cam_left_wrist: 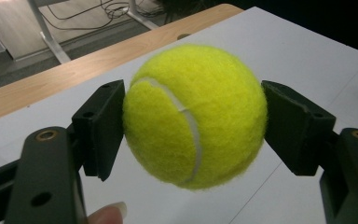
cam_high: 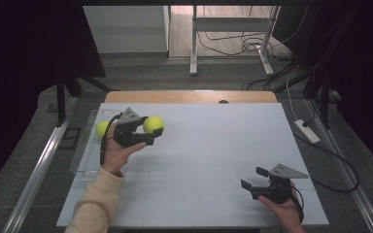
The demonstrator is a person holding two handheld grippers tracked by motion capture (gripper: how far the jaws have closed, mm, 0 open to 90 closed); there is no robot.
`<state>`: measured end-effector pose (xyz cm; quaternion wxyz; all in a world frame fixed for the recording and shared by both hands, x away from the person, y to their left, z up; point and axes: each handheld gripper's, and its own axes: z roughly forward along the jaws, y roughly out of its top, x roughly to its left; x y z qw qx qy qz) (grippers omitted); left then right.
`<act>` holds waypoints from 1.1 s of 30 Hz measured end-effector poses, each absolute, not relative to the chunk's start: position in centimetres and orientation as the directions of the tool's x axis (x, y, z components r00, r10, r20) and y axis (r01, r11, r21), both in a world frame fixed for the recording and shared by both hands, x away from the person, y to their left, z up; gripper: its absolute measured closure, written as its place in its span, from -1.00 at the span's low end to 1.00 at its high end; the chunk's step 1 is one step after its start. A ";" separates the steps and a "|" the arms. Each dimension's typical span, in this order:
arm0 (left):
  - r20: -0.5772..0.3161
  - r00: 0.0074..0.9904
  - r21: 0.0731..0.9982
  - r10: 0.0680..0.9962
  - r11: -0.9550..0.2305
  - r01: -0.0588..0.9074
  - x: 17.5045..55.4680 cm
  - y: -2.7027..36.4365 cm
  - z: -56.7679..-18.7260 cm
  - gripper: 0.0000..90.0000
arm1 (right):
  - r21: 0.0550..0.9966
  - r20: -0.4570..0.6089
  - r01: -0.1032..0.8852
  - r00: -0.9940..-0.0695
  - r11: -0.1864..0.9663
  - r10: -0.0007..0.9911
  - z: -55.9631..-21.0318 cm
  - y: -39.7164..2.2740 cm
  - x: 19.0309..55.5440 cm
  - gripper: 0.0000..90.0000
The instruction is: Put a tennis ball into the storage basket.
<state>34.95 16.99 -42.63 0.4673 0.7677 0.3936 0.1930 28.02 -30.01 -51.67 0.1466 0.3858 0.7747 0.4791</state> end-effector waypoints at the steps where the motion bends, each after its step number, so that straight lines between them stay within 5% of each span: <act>1: -0.074 0.613 0.870 0.786 -0.250 0.426 34.9 17.1 -42.6 -0.40 | 0.856 0.142 0.457 -0.660 0.244 0.738 -51.7 -30.0 28.0 -0.66; 33: -0.083 0.544 0.864 0.835 -0.212 0.456 34.0 20.5 -43.6 -0.40 | 0.854 0.138 0.457 -0.658 0.247 0.740 -51.7 -30.2 27.9 -0.66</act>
